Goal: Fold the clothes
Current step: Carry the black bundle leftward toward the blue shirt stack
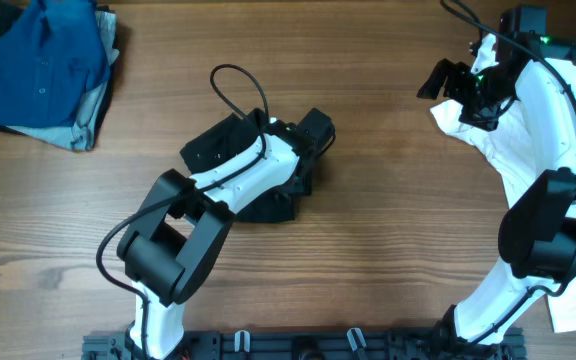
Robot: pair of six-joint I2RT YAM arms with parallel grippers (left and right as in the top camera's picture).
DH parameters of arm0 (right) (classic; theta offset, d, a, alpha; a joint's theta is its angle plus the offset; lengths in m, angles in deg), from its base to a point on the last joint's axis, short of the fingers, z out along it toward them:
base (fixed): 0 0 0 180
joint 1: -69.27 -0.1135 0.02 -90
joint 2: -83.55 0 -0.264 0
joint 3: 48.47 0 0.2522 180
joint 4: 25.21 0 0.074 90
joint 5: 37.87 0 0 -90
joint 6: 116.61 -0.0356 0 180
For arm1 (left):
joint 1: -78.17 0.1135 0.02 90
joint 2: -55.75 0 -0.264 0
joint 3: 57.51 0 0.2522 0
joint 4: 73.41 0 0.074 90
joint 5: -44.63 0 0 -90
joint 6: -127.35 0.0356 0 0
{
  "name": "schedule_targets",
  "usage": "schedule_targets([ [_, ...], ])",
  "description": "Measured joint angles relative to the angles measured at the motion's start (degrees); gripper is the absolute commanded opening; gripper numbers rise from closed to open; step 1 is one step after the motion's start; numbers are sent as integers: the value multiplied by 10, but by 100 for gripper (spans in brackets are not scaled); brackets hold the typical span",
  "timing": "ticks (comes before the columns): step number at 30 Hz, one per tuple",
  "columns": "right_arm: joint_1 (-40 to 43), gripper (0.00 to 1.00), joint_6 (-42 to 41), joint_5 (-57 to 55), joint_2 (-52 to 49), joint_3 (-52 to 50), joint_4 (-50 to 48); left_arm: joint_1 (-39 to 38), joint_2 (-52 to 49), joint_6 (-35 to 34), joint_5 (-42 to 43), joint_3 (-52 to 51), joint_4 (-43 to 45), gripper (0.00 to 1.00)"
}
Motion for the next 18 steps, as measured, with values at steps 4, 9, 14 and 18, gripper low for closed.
schedule_targets([
  [4, 0, 100, 0, 1, 0, 0, 0, 1, -4, 7, -7, 3, -7, 81],
  [9, 0, 100, 0, 2, 0, 0, 0, 1, -7, 9, -17, 4, -14, 36],
  [14, 0, 100, 0, 2, 0, 0, 0, 4, -10, 12, -43, 4, -29, 4],
  [18, 0, 100, 0, 2, 0, 0, 0, 2, -10, 13, -45, 5, -30, 26],
])
